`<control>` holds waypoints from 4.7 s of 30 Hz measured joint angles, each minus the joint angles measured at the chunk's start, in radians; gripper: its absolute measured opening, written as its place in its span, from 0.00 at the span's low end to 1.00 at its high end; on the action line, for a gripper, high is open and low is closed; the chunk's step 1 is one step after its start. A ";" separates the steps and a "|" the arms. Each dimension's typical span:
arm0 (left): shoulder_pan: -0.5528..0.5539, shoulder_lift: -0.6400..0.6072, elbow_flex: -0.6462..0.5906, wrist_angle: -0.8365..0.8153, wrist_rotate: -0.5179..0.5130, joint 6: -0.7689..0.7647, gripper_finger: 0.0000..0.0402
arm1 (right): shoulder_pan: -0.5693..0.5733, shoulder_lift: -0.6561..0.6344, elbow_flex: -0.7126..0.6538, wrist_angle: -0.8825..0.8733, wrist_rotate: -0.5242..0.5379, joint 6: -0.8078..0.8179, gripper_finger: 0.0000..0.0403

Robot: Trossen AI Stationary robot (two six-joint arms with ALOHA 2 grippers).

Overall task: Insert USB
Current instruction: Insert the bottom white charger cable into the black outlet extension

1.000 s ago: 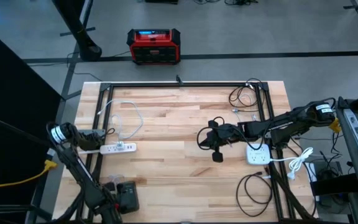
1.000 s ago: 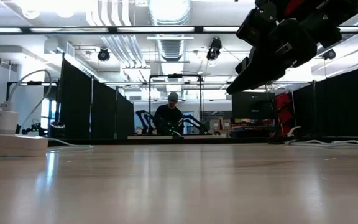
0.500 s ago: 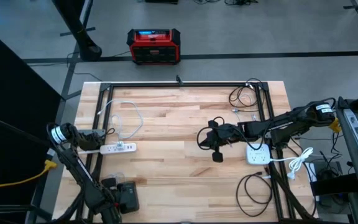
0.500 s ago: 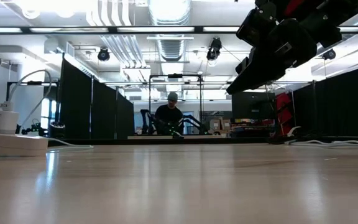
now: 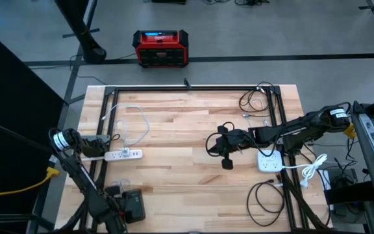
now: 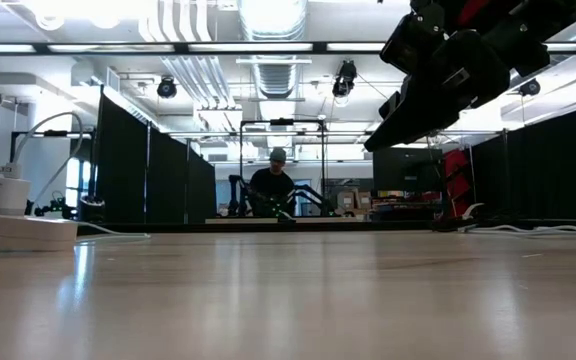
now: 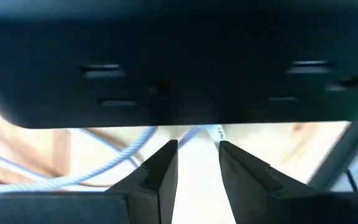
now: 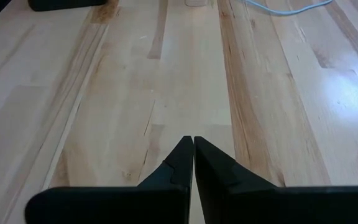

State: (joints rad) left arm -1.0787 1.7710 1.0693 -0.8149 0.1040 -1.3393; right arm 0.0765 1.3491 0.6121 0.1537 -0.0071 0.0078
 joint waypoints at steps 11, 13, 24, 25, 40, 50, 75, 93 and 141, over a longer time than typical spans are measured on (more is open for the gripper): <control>-0.036 -0.001 0.001 -0.003 -0.160 -0.003 0.26 | 0.000 0.000 0.000 0.000 0.000 0.009 0.00; -0.040 -0.001 -0.001 -0.002 -0.189 -0.004 0.26 | 0.000 0.000 0.000 0.000 0.000 0.010 0.00; -0.044 0.020 -0.009 0.015 -0.191 -0.004 0.26 | 0.002 0.000 0.000 0.000 0.000 0.011 0.00; -0.045 0.019 -0.009 0.018 -0.185 -0.005 0.26 | 0.002 0.000 0.000 0.000 0.000 0.011 0.00; -0.089 0.016 -0.009 0.116 -0.168 -0.039 0.26 | 0.002 0.000 0.000 0.000 0.000 0.013 0.00; -0.090 0.011 0.013 0.118 -0.103 -0.043 0.26 | 0.002 0.000 0.000 0.000 0.000 0.018 0.00; -0.103 0.069 0.011 0.117 -0.149 -0.050 0.13 | 0.002 0.000 0.000 0.000 0.000 0.019 0.00; -0.103 -0.048 0.111 -0.114 -0.144 -0.401 0.00 | 0.011 0.000 0.000 0.000 0.000 0.019 0.00; 0.281 -0.055 0.501 -0.676 -0.620 0.255 0.00 | 0.060 0.563 0.664 0.351 -0.287 0.114 0.48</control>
State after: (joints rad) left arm -0.7973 1.7157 1.5703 -1.4906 -0.5159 -1.0840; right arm 0.1363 1.9121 1.2763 0.5050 -0.2943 0.1220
